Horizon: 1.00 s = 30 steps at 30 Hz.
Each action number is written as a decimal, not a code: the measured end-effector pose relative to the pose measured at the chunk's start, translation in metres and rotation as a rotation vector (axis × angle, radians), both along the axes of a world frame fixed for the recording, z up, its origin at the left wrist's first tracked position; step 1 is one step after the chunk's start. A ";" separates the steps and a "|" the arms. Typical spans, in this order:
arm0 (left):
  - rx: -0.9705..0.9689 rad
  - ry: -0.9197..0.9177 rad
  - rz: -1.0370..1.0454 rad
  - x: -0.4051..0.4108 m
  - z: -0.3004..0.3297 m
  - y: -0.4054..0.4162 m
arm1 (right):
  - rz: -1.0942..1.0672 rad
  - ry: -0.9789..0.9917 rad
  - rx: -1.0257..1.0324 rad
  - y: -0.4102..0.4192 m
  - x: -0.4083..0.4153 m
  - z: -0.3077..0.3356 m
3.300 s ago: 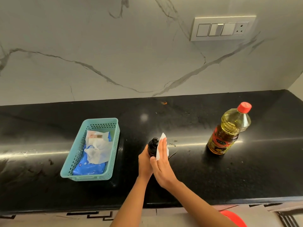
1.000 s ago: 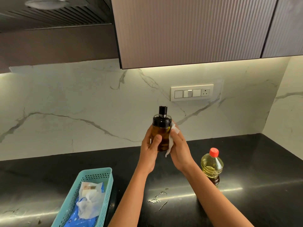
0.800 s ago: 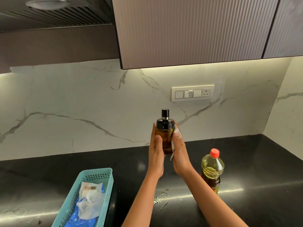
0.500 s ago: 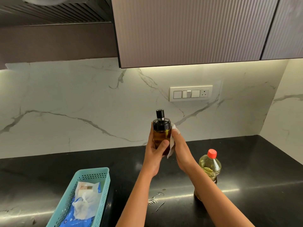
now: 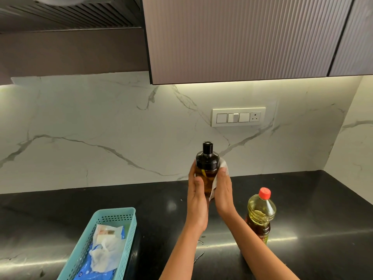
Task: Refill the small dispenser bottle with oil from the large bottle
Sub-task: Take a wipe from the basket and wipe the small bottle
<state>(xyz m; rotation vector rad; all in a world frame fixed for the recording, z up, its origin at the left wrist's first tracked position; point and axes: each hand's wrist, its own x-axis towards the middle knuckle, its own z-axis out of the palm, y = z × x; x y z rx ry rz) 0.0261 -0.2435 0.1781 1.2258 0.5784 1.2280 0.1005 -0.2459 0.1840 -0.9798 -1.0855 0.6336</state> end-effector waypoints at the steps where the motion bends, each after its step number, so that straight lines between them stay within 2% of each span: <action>1: 0.004 0.022 0.008 0.000 0.000 0.000 | 0.002 -0.039 0.005 0.001 0.001 -0.001; 5: 0.019 0.048 0.041 -0.005 -0.001 0.002 | 0.034 -0.125 -0.028 0.007 -0.001 -0.002; 11: 0.014 0.111 -0.018 -0.020 -0.006 0.010 | 0.150 -0.090 -0.159 0.011 -0.001 -0.011; 15: -0.100 0.073 -0.082 -0.026 -0.014 0.017 | 0.155 -0.081 -0.203 0.013 -0.003 -0.011; 19: -0.249 0.049 -0.113 -0.034 -0.030 0.024 | 0.198 -0.104 -0.430 0.026 -0.004 -0.017; 21: -0.246 0.107 -0.120 -0.037 -0.037 0.026 | 0.202 -0.066 -0.490 0.032 -0.006 -0.022; 26: -0.145 0.223 -0.040 -0.042 -0.041 0.026 | 0.314 0.226 -0.609 0.040 -0.012 -0.032; 30: -0.004 0.568 0.109 -0.052 -0.049 0.034 | 0.291 0.363 -0.694 0.045 -0.018 -0.049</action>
